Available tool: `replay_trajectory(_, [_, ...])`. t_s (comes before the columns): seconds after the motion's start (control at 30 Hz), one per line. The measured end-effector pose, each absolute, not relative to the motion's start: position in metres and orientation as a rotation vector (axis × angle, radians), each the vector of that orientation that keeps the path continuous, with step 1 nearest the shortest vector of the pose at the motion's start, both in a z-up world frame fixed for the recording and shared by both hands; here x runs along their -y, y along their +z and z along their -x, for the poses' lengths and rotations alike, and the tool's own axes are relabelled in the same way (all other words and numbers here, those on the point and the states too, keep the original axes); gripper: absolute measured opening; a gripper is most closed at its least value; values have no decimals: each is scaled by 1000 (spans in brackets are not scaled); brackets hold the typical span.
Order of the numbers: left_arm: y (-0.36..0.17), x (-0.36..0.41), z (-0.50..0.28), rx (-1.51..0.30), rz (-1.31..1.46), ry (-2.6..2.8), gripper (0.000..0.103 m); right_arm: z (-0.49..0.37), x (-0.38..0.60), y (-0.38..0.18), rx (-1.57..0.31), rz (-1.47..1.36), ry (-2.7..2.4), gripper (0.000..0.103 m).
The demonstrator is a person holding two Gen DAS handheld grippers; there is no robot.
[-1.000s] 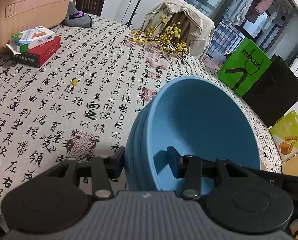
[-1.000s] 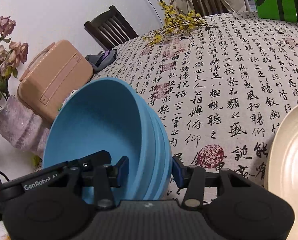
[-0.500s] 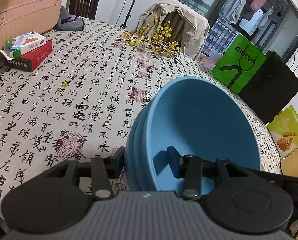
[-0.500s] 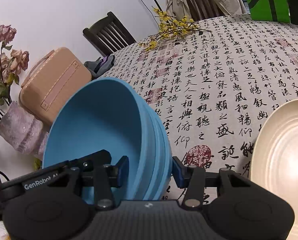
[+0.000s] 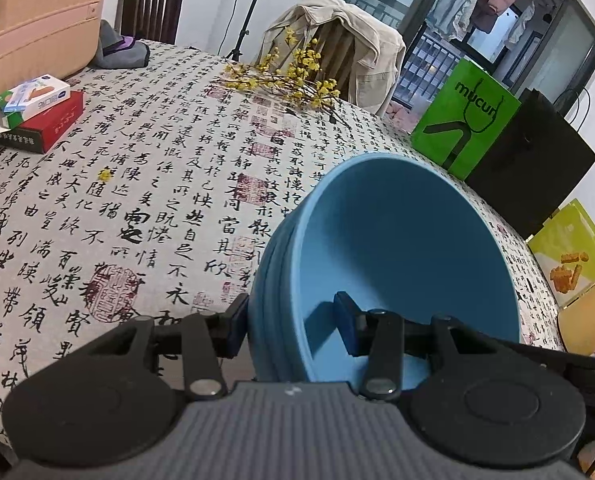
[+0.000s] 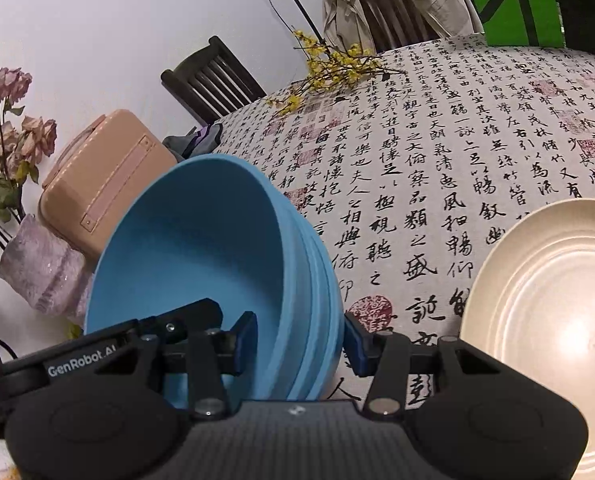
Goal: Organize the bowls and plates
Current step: 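Lift the held blue bowl stack with both tools toward the cream plates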
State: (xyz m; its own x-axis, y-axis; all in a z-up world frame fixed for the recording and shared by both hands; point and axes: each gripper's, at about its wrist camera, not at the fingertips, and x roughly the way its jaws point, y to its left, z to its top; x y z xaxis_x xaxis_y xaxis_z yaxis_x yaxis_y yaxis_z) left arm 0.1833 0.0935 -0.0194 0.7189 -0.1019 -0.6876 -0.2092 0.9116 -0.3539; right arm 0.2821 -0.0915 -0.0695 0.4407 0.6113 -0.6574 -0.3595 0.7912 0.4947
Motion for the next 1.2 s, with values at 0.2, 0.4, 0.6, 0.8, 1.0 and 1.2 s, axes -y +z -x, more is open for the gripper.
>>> replay_trajectory(0.2, [-17,-82,-186,-769,420,59,45,-282,100,-68,-926,-308,610,46])
replay_trajectory(0.4, [-14,-68,-187,-764,402,55,46,-282,112,-66,-914,-316,606,46])
replay_trajectory(0.6, [-11,-57,-190,-764,390,50,46,-282,123,-66,-908,-327,602,46])
replay_trajectory(0.8, [-8,-48,-192,-762,379,40,46,-281,133,-64,-895,-333,596,46])
replay_trajectory(1.0, [-6,-39,-195,-760,372,33,46,-279,142,-62,-883,-339,588,46])
replay_trajectory(1.2, [-5,-27,-197,-758,358,20,46,-279,155,-62,-875,-352,575,46])
